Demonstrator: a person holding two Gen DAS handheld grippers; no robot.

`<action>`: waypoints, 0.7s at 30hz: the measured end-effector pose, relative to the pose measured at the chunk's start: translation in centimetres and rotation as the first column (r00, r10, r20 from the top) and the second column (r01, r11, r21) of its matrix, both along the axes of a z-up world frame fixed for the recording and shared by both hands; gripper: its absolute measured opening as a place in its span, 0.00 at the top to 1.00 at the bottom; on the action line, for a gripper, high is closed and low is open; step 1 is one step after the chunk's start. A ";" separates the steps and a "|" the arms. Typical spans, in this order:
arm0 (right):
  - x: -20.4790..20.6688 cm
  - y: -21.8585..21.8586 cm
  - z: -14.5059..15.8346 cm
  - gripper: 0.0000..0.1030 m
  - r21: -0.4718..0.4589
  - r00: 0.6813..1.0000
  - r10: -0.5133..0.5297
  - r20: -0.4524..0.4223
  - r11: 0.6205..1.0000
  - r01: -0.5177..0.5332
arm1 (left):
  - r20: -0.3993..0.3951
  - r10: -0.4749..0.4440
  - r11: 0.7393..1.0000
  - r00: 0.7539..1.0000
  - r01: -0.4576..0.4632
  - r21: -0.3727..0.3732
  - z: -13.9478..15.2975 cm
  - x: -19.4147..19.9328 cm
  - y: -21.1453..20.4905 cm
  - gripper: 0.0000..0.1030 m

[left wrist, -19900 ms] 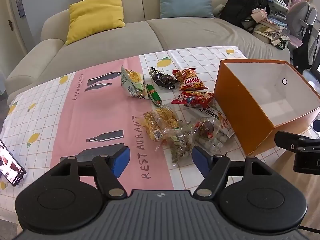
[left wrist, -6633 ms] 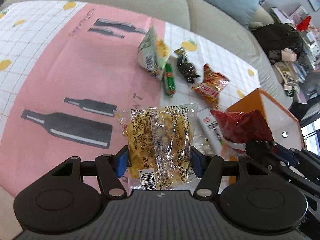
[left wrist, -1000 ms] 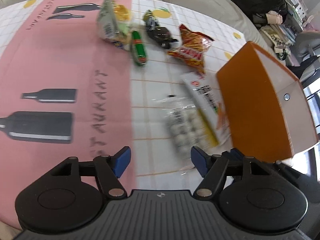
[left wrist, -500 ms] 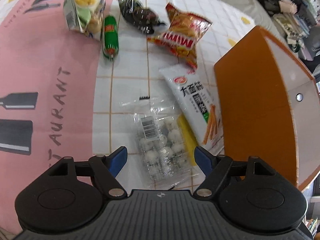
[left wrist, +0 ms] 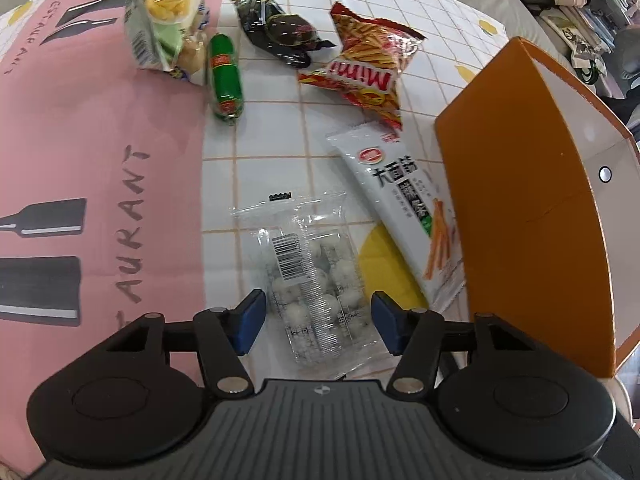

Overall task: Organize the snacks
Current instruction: 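Move both tools toward the clear bag of white balls, then grasp the clear bag of white balls with the left tool while the right tool grasps the white spicy-strip packet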

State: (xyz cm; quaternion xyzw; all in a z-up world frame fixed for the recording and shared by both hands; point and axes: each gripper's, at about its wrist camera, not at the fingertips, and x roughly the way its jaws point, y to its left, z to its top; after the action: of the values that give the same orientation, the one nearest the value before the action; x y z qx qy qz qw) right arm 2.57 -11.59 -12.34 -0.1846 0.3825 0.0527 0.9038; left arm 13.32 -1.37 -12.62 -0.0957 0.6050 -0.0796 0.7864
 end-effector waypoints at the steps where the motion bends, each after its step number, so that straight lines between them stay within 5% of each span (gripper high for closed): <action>1: 0.0 0.0 0.0 0.83 0.001 1.000 0.000 0.002 1.000 0.000 | 0.002 -0.004 1.000 1.000 0.004 0.002 0.0 -0.2 0.4 0.36; 18: 1.3 2.1 -3.1 0.79 -0.147 1.000 0.014 0.014 0.989 -0.012 | -0.004 -0.012 1.000 1.000 0.012 -0.003 0.3 -2.3 5.4 0.51; 21: 1.4 2.4 -3.5 0.91 -0.177 1.000 0.016 0.027 0.984 -0.011 | 0.024 -0.012 1.000 1.000 0.012 0.002 0.4 -2.6 5.1 0.44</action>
State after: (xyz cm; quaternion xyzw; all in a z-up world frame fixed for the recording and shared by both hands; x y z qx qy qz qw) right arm 4.00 -9.22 -15.87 -0.2674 0.3717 0.0219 0.8888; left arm 10.76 3.71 -12.24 -0.0904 0.5961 -0.0850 0.7933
